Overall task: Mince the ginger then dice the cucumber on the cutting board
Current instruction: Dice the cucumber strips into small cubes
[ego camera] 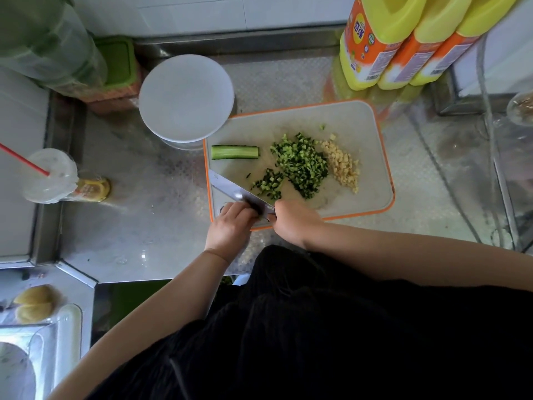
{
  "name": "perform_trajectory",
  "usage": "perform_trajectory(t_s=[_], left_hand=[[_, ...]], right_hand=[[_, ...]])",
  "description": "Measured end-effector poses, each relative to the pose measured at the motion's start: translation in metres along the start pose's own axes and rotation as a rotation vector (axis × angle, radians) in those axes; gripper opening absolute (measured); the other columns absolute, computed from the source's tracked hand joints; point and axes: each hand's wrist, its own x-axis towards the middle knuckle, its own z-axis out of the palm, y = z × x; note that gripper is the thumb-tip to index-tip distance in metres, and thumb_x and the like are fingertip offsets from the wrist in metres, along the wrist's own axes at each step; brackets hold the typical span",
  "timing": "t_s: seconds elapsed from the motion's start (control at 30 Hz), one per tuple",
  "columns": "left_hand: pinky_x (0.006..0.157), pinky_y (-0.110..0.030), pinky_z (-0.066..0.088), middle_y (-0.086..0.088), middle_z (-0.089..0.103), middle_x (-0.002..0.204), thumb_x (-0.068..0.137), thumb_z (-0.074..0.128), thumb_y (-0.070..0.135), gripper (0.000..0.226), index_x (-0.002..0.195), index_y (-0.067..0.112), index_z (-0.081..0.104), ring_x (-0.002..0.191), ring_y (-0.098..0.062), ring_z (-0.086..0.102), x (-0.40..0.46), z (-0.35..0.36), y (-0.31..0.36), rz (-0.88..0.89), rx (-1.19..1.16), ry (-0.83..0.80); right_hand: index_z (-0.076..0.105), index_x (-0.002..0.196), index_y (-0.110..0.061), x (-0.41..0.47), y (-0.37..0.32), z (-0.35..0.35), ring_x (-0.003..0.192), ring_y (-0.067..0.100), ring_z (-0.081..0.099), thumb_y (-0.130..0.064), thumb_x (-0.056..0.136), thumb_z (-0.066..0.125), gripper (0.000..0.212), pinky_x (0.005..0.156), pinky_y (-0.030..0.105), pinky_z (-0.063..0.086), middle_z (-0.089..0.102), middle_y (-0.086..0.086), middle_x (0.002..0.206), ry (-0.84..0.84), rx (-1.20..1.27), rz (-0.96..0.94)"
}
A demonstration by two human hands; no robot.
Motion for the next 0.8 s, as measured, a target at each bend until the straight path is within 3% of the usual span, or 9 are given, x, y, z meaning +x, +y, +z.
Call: perform_trajectory(t_s=[0.13,0.37,0.53,0.8], left_hand=[[0.058,-0.043,0.054,-0.009,0.066,0.090,0.088,0.061,0.013,0.012,0.087,0.007,0.071,0.075,-0.033,0.059,-0.001,-0.001,-0.002,0.027,-0.001,0.014],[0.057,-0.039,0.057,-0.006,0.060,0.100,0.088,0.061,0.017,0.013,0.100,0.013,0.062,0.091,-0.026,0.053,-0.012,-0.003,-0.004,0.056,-0.017,0.045],[0.059,-0.039,0.056,-0.008,0.065,0.093,0.083,0.059,0.013,0.015,0.091,0.009,0.071,0.082,-0.030,0.058,-0.005,-0.002,-0.005,0.029,0.029,-0.013],[0.050,-0.037,0.053,-0.005,0.065,0.085,0.070,0.064,-0.001,0.022,0.085,0.011,0.073,0.073,-0.031,0.060,-0.001,-0.002,-0.008,0.015,0.033,-0.028]], right_hand=[[0.058,0.102,-0.009,0.003,0.001,-0.004,0.095,0.032,0.058,-0.038,0.097,0.048,0.031,0.070,0.033,0.040,0.060,0.012,0.100,0.028,0.049,0.025],[0.051,0.088,-0.010,-0.005,0.009,-0.011,0.079,0.027,0.056,-0.035,0.099,0.044,0.028,0.062,0.032,0.039,0.051,0.003,0.078,0.058,0.065,-0.013],[0.048,0.086,-0.013,-0.010,0.003,-0.003,0.081,0.028,0.052,-0.035,0.099,0.044,0.025,0.066,0.033,0.038,0.051,0.007,0.085,0.032,0.008,-0.056],[0.044,0.081,-0.014,-0.003,0.000,0.003,0.075,0.027,0.052,-0.030,0.100,0.042,0.025,0.061,0.032,0.037,0.045,0.000,0.070,0.025,-0.025,-0.057]])
